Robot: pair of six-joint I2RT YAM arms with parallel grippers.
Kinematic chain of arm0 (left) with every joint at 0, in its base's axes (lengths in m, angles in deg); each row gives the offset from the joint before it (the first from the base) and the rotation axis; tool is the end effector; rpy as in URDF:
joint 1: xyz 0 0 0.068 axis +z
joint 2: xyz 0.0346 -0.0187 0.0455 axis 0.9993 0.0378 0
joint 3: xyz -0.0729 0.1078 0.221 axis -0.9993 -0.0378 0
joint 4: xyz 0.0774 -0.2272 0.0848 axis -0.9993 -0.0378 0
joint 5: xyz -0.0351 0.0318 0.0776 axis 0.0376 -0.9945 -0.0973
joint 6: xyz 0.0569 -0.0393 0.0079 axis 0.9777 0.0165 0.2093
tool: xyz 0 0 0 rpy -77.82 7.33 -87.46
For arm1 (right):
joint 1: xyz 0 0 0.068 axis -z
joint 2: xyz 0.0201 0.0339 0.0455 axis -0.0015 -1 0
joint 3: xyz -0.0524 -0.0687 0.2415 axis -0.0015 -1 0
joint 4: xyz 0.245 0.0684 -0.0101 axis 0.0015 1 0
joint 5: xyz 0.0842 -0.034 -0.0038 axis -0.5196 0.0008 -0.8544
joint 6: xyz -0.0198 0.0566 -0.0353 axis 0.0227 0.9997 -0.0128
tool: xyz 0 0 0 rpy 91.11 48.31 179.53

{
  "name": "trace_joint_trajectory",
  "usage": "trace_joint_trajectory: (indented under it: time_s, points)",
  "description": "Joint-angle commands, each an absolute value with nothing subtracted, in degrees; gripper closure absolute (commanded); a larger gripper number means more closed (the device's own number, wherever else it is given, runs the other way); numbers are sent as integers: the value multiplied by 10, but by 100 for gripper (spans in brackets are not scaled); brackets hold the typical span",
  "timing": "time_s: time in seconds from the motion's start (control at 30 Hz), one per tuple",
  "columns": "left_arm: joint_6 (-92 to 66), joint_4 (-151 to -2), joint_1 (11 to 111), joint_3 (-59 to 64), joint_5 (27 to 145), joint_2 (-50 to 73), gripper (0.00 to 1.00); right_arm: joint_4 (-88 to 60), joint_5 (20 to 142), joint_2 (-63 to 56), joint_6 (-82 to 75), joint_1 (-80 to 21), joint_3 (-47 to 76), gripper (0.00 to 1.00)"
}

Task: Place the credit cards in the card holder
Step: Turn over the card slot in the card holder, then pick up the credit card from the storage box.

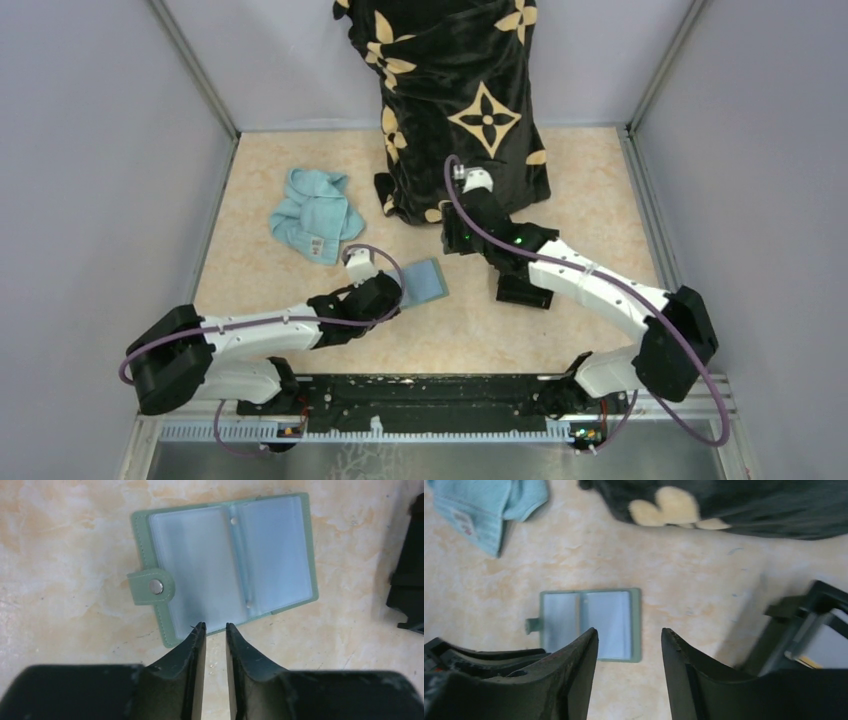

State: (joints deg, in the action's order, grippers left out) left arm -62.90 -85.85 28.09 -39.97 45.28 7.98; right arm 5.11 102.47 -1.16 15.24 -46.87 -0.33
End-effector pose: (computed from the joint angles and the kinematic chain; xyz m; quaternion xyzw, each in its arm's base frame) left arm 0.1460 -0.1898 0.1414 -0.1081 0.8990 -0.1599 0.3932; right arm 0.2282 0.2232 0.2604 -0.1115 0.8864 0.1698 0.4159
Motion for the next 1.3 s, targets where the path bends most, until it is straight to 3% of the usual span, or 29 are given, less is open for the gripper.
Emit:
trace_joint_trajectory:
  time_s: [0.0,0.4,1.27]
  points:
    - [-570,-800,299,-398,484,65,70,133,1112,47,158,-432,2,47]
    - [-482,-697,335,-301,626,157,50,189,1132,104,177,-334,-56,42]
    - [-470,-635,376,-71,811,445,47,98,1017,9,142,-183,-98,41]
